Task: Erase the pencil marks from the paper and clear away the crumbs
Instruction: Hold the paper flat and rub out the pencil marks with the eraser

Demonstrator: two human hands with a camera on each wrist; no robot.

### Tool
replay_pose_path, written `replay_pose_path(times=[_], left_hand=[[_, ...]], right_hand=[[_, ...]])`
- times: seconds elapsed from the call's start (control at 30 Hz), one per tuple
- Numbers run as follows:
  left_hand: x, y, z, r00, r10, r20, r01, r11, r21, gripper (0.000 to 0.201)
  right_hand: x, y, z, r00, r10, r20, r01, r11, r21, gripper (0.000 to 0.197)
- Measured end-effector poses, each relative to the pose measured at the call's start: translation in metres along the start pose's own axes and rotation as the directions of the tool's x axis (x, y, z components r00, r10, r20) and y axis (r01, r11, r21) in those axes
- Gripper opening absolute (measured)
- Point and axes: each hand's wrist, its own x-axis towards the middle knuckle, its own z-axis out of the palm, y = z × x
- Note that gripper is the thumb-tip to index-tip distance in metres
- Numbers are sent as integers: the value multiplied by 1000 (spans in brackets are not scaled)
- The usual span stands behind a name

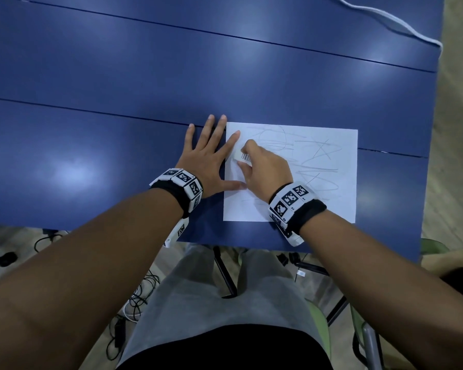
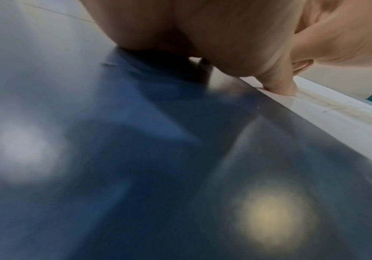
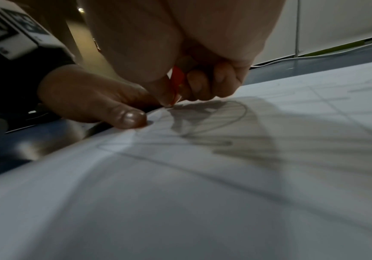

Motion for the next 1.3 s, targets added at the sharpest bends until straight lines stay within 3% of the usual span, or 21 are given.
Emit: replay_pose_path(times=[0.33,0.5,0.63,0.77,0.93,1.07,1.23,1.3], left_hand=[[0,0,0,1000,0,12,0,1000,3,117],[1,0,-1,1000,-4,26,4,1000,-1,118],[-1,0,-1,1000,0,7,0,1000,3,118],[0,1,-2,999,-10,39,10,1000,-2,118],[0,1,-2,1000,-8,15,8,1000,0,118],[0,2,-3,999,-12,44,12,1000,-5,118],[0,0,-2,1000,-15,25,15,1000,7,117],[1,0,-2,999,-14,32,14,1000,-2,118]], right_hand=[[-2,-3,1,999,20,30,-20,1000,6,24],[5,6,-6,998,54,-16,-53,998,17,25],[-2,-1,-2,998,-30,54,31,1000,-5,24],[6,7,-9,999,50,-14,-50,999,9,25],[0,-1,-4,997,-37,60,39,999,-27,24],[9,8,-11,998,63,-11,-63,998,8,25],[3,0,-5,998,-38,53,38,999,-11,23],[7,4,-8,1000,-5,24,6,1000,-15,24]])
